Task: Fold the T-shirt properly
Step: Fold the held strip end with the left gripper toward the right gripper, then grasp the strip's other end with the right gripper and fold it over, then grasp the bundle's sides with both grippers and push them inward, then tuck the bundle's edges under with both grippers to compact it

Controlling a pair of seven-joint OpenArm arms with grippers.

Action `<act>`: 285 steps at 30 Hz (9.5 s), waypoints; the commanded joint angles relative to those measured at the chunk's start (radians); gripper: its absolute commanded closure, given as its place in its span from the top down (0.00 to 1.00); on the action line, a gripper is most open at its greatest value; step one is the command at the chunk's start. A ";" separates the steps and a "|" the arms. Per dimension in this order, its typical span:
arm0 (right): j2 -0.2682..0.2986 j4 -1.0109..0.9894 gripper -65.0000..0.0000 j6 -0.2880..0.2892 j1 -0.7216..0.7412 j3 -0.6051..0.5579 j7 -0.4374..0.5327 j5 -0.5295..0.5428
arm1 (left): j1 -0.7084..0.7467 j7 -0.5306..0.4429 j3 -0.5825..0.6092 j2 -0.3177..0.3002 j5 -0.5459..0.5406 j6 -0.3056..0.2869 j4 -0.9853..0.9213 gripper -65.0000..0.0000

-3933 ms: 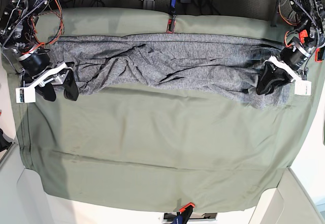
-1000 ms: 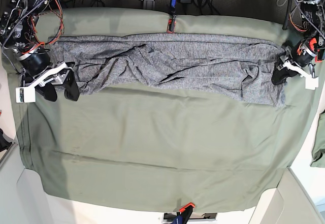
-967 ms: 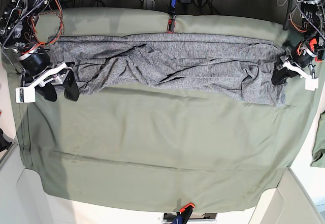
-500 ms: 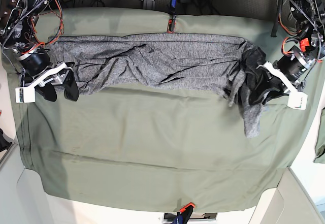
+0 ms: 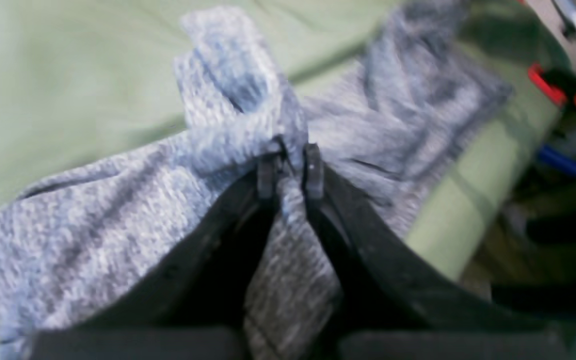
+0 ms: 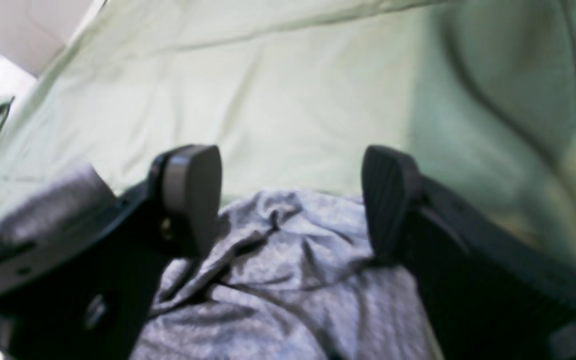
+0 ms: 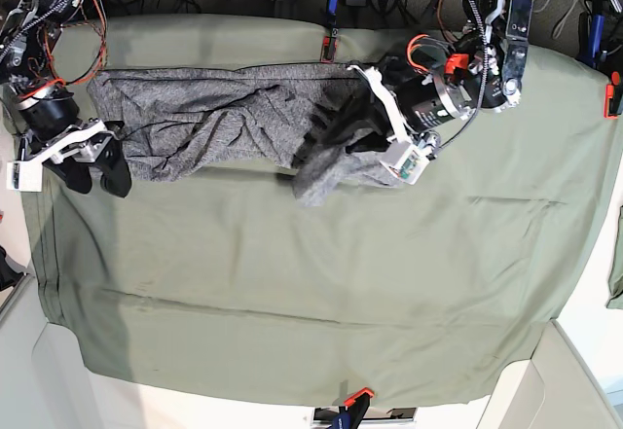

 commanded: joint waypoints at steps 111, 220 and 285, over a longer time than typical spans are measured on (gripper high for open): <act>-0.224 -0.098 0.32 -0.004 0.114 -0.933 0.212 -0.210 | 0.013 0.100 -0.536 -0.187 -0.307 -0.009 0.122 0.35; -0.133 -0.542 0.00 -0.026 0.374 -0.707 0.230 -0.421 | -0.650 -0.033 0.046 -0.109 0.016 -0.009 -0.630 0.00; -0.200 -0.435 0.00 -0.026 0.363 -0.708 0.256 -0.422 | -0.636 0.051 0.033 -0.198 -0.159 -0.009 -0.480 0.00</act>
